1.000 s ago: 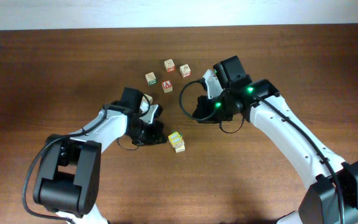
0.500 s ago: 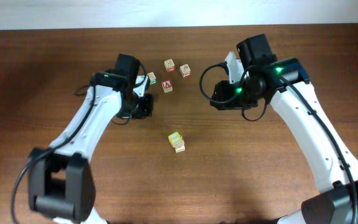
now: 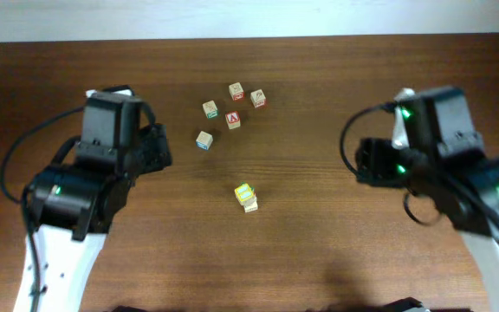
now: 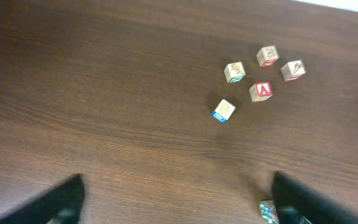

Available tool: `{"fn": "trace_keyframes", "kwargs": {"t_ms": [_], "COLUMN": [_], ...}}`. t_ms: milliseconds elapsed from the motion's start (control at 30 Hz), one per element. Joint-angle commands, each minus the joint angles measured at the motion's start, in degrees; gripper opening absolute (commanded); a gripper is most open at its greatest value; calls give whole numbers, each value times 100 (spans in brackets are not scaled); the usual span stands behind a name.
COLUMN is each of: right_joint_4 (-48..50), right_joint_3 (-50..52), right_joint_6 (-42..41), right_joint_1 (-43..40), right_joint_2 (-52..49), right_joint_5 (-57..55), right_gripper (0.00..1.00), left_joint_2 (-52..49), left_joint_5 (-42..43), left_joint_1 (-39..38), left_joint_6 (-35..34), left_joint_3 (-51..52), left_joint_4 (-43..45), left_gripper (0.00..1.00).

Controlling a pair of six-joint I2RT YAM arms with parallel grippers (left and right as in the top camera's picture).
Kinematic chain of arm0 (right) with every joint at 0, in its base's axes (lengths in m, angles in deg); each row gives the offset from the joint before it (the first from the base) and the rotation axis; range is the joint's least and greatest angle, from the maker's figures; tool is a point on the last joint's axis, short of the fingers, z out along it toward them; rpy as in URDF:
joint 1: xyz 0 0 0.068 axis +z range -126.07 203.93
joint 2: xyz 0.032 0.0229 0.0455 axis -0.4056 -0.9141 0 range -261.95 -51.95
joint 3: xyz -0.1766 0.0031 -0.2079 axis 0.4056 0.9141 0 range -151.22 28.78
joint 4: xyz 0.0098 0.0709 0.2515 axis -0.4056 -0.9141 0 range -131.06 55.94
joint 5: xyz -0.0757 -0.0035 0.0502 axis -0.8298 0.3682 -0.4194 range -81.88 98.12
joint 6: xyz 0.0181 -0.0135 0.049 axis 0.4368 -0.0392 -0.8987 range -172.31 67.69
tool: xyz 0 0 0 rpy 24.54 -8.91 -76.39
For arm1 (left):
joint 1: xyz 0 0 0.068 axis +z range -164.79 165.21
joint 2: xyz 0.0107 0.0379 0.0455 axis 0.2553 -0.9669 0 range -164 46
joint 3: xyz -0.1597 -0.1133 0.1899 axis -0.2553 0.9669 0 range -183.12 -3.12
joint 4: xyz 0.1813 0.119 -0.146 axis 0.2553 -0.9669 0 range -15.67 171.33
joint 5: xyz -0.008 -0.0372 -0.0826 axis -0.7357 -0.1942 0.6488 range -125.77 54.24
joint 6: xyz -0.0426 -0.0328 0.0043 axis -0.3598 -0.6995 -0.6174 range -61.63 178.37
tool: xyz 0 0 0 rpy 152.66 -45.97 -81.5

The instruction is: Rotate 5 blocks

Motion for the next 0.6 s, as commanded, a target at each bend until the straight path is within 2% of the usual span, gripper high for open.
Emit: {"fn": "trace_keyframes", "kwargs": {"t_ms": [0, 67, 100, 300, 500, 567], "right_joint_4": [-216, -326, -411, -866, -863, -861], "right_joint_3": [212, 393, 483, 649, 649, 649], "right_joint_6": [-306, -332, -413, -1272, -1263, -1270], "right_joint_1": [-20, -20, -20, -20, -20, -20], "right_joint_2": [562, 835, 977, 1687, 1755, 1749], "right_joint_5": [-398, -396, -400, -138, -83, -610], "right_gripper": [85, 98, 100, 99, 98, 98], "left_joint_2": [157, 160, 155, 153, 153, 153], "left_joint_5": [42, 42, 42, 42, 42, 42], "left_joint_1": [22, 22, 22, 22, 22, 22], "left_joint_6": [-76, -76, -76, -76, -76, -76], "left_joint_3": [-52, -52, -52, -52, -52, -52], "left_joint_4": [-13, -13, -13, -28, -33, -35], "left_gripper": [99, 99, 99, 99, 99, 99]}}
